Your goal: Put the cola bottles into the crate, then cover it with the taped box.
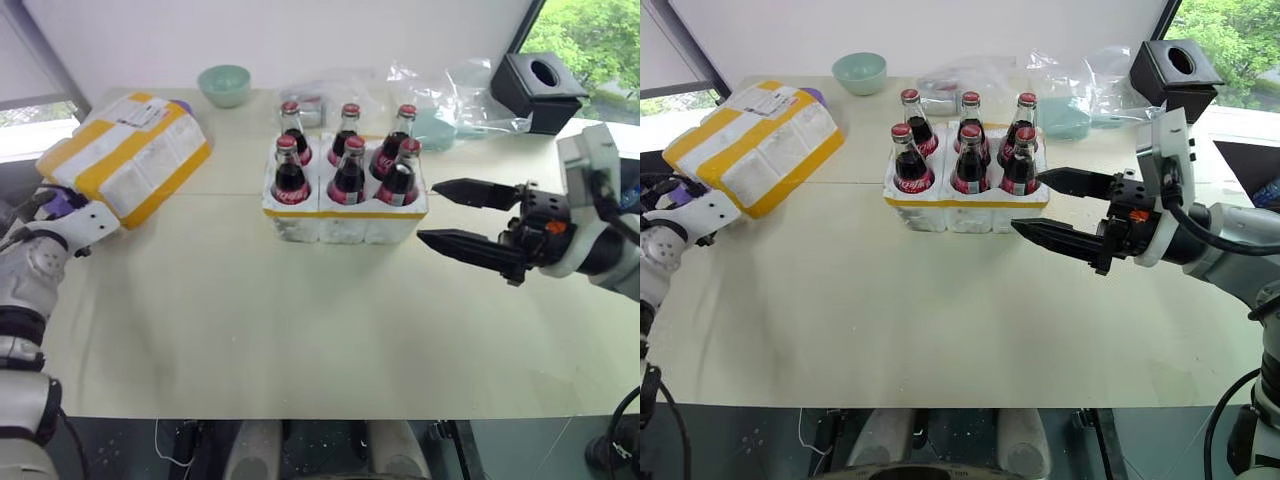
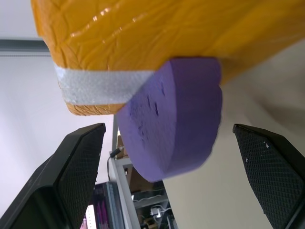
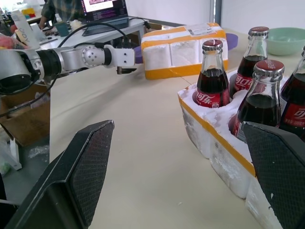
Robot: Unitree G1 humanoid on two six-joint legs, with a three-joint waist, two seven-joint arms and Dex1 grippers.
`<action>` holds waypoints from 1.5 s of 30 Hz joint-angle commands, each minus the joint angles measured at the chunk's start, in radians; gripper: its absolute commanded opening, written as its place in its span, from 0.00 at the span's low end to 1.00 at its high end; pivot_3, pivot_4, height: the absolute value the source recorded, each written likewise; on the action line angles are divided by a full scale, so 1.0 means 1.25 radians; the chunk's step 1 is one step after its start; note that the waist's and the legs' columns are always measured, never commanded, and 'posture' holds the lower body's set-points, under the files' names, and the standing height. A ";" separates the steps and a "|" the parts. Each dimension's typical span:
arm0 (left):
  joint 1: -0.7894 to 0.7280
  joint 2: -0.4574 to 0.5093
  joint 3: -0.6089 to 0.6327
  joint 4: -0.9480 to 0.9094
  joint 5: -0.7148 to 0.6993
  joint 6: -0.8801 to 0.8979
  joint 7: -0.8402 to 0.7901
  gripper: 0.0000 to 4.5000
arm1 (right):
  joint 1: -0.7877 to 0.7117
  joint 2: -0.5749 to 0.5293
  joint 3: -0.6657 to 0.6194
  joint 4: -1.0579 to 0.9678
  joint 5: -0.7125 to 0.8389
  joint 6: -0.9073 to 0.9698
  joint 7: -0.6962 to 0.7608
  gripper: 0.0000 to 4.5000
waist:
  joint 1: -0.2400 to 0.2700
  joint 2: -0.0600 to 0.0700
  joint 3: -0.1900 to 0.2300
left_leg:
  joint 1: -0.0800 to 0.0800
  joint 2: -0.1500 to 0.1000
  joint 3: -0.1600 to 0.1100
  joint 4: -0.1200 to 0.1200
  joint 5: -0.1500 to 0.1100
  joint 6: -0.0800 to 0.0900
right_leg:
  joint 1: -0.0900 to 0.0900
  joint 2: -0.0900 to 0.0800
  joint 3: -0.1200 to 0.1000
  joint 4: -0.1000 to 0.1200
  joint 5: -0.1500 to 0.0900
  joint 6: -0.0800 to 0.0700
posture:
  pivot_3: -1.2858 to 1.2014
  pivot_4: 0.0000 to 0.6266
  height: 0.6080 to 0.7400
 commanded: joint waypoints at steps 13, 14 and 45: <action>-0.084 -0.038 -0.013 0.133 0.004 -0.034 0.045 0.16 | 0.040 -0.035 -0.068 -0.012 0.011 -0.029 0.001 1.00 | 0.000 -0.001 -0.001 | 0.000 0.000 0.000 0.000 0.000 0.000 | 0.000 0.000 0.000 0.001 0.000 0.000 | 0.52 0.24 0.99; -0.086 -0.039 -0.013 0.134 0.004 -0.033 0.045 0.11 | 0.042 -0.036 -0.069 -0.012 0.011 -0.030 0.001 1.00 | 0.000 -0.001 -0.001 | 0.000 0.000 0.000 0.000 0.000 0.000 | 0.000 0.000 0.000 0.001 0.000 0.000 | 0.52 0.24 0.99; -0.270 -0.018 0.123 -0.288 -0.263 -0.306 -0.321 0.11 | 0.167 -0.078 -0.132 0.039 -0.056 -0.053 0.059 1.00 | 0.002 -0.003 -0.001 | 0.000 0.000 0.000 0.001 0.000 0.000 | 0.001 0.000 0.000 0.001 0.000 0.000 | 0.52 0.24 0.99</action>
